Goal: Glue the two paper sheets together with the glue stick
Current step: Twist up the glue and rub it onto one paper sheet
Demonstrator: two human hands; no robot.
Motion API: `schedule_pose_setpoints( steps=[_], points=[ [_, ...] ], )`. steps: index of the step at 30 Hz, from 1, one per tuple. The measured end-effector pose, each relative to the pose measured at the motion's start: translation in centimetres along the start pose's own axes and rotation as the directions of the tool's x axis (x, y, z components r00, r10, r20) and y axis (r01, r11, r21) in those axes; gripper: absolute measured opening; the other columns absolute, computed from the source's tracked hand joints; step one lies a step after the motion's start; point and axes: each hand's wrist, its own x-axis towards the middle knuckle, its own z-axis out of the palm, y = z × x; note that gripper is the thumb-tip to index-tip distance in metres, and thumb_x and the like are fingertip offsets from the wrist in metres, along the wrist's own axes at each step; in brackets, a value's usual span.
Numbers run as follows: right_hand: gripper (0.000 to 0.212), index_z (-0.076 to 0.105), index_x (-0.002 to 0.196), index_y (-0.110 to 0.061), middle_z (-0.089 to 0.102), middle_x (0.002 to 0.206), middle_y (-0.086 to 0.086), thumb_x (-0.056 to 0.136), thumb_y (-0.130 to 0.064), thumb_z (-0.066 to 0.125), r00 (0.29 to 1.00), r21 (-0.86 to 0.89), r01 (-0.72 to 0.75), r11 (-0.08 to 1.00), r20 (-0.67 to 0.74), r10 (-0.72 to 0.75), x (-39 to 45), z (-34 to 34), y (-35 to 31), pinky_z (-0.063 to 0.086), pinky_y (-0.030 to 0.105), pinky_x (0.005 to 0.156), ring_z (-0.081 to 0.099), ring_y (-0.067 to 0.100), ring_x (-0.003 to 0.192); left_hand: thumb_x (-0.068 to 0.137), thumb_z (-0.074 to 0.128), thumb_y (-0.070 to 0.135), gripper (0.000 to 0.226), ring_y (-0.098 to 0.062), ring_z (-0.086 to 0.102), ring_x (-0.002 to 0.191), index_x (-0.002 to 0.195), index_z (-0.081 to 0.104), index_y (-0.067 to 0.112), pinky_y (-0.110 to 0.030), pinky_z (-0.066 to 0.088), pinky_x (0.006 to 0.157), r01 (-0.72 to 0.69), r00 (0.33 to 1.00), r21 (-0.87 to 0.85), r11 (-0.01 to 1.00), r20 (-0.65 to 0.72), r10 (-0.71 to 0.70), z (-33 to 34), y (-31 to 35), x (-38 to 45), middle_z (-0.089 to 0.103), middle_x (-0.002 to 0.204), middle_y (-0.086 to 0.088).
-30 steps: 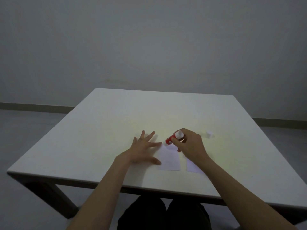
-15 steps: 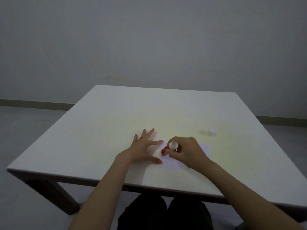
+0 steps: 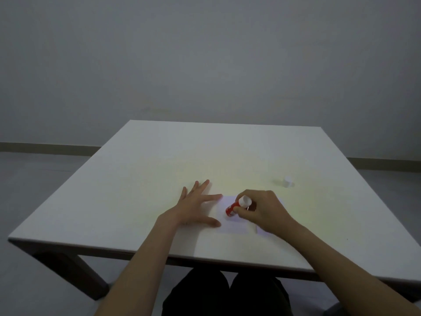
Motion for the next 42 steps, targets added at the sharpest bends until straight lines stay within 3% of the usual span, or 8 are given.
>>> schedule_pose_setpoints(
  steps=[5,17,20,29,34,36,38,42],
  points=[
    [0.01,0.069,0.084,-0.008,0.066,0.069,-0.001,0.079,-0.016,0.067,0.986,-0.008,-0.114,0.994,-0.126,0.112,1.2,-0.8,1.0,0.038,0.023,0.055,0.054,0.013,0.059,0.063,0.066,0.068,0.087,-0.019,-0.02,0.146,0.139,0.028,0.05,-0.048,-0.019,0.112,0.012,1.0,0.021,1.0,0.008,-0.013,-0.1,0.1,0.1,-0.009,0.161,0.005],
    [0.005,0.07,0.081,-0.015,0.059,0.056,-0.011,0.077,-0.017,0.07,0.994,-0.005,-0.083,0.997,-0.076,0.082,-1.7,-1.5,0.9,0.034,0.012,0.047,0.05,0.002,0.049,0.066,0.069,0.062,0.086,-0.019,-0.018,0.147,0.141,0.029,0.047,-0.048,-0.018,0.114,0.018,1.0,-0.006,1.0,0.012,-0.018,-0.4,0.6,-0.3,-0.005,0.161,0.003],
    [0.008,0.069,0.085,-0.014,0.069,0.071,0.002,0.079,-0.019,0.068,0.985,-0.048,-0.139,0.989,-0.111,0.133,-1.4,-1.9,1.5,0.044,0.029,0.057,0.058,0.018,0.061,0.064,0.069,0.064,0.088,-0.019,-0.018,0.146,0.141,0.029,0.047,-0.047,-0.019,0.113,0.019,1.0,-0.011,1.0,0.015,-0.019,-0.4,0.5,-0.3,-0.005,0.161,0.003],
    [0.007,0.066,0.084,-0.025,0.061,0.064,-0.008,0.078,-0.028,0.067,0.998,-0.096,-0.007,0.995,0.066,0.013,-5.3,-2.6,0.4,0.033,0.014,0.049,0.044,0.006,0.049,0.063,0.068,0.065,0.089,-0.017,-0.02,0.146,0.14,0.028,0.049,-0.047,-0.02,0.113,0.007,1.0,-0.035,0.999,0.017,-0.006,-0.4,0.4,-0.3,-0.005,0.161,0.005],
    [0.012,0.069,0.089,-0.022,0.07,0.065,0.0,0.081,-0.013,0.068,0.971,0.245,-0.106,0.964,-0.183,0.153,-4.2,-4.0,-0.1,0.045,0.017,0.05,0.059,0.012,0.051,0.065,0.073,0.057,0.082,-0.016,-0.014,0.147,0.137,0.036,0.048,-0.047,-0.019,0.115,0.007,1.0,-0.119,0.993,-0.019,-0.009,-0.8,1.0,-1.1,0.002,0.161,0.006],
    [0.017,0.069,0.096,-0.016,0.074,0.071,0.006,0.084,-0.006,0.062,0.934,0.633,-0.154,0.759,-0.157,0.321,-4.1,-3.7,-0.5,0.048,0.019,0.049,0.062,0.015,0.053,0.064,0.076,0.053,0.08,-0.014,-0.011,0.148,0.134,0.037,0.05,-0.046,-0.019,0.115,-0.006,0.999,-0.18,0.984,-0.047,-0.003,-1.0,1.3,-1.4,0.008,0.16,0.009],
    [0.02,0.066,0.099,-0.008,0.074,0.072,0.007,0.079,-0.009,0.061,0.889,0.924,-0.211,0.32,0.045,0.455,-4.0,-2.6,-1.0,0.047,0.019,0.045,0.059,0.015,0.049,0.065,0.078,0.049,0.077,-0.011,-0.007,0.148,0.131,0.039,0.053,-0.046,-0.018,0.116,-0.01,0.998,-0.241,0.97,-0.062,-0.005,-1.4,1.5,-1.8,0.014,0.158,0.012],
    [0.034,0.062,0.101,-0.004,0.072,0.071,0.008,0.072,-0.02,0.061,0.824,0.938,-0.265,-0.225,0.342,0.452,-4.3,0.9,-2.0,0.047,0.019,0.039,0.056,0.011,0.044,0.076,0.069,0.048,0.05,-0.003,0.017,0.143,0.117,0.043,0.06,-0.043,0.0,0.119,-0.038,0.988,-0.368,0.929,-0.152,-0.02,-1.6,2.5,-2.6,0.032,0.149,0.02]
  ],
)
